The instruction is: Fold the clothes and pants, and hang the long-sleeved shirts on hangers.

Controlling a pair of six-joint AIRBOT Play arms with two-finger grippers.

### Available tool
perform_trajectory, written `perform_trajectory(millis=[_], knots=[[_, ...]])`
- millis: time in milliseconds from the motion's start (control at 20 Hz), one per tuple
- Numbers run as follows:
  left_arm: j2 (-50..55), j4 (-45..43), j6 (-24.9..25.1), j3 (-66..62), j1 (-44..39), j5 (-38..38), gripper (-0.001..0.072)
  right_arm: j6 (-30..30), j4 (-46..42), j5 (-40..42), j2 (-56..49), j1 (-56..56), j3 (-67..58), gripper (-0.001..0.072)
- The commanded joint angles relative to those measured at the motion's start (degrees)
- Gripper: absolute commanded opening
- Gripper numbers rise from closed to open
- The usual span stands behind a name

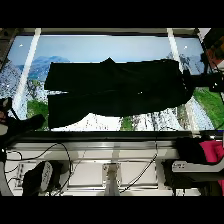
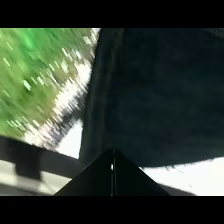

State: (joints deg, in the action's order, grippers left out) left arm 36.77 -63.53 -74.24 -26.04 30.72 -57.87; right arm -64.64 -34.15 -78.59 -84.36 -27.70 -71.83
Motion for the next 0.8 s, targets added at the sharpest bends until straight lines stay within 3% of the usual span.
perform_trajectory(millis=[0,50,100,150,200,250,350,750], knots=[[-8.7,9.7,1.4,8.5,4.5,-6.3,0.0010,6.2,10.0,4.9,7.7,-8.0,13.2,0.0019],[-9.2,10.7,-0.2,9.4,5.3,-7.1,0.0011,6.1,8.5,7.6,8.0,-8.7,13.6,0.0022],[-9.0,11.0,-4.0,9.9,5.9,-7.4,0.0012,4.7,6.8,10.6,8.0,-8.7,13.6,0.0089],[-8.7,11.1,-9.1,10.3,6.2,-7.3,0.0053,2.6,5.5,12.7,8.0,-8.7,13.6,0.0311],[-8.2,11.2,-11.3,10.4,6.2,-7.3,0.0299,1.2,5.2,13.7,8.0,-8.7,13.6,0.0536],[-7.5,11.1,-12.2,10.4,6.1,-7.4,0.0635,1.1,5.2,13.7,8.0,-8.7,13.6,0.0613],[-5.6,11.1,-16.0,10.4,6.1,-6.2,0.0667,1.1,4.7,13.4,8.0,-8.7,13.6,0.0614],[6.7,12.2,-16.2,10.4,6.1,7.8,0.0637,1.1,3.9,12.9,8.0,-8.7,13.6,0.0613]])
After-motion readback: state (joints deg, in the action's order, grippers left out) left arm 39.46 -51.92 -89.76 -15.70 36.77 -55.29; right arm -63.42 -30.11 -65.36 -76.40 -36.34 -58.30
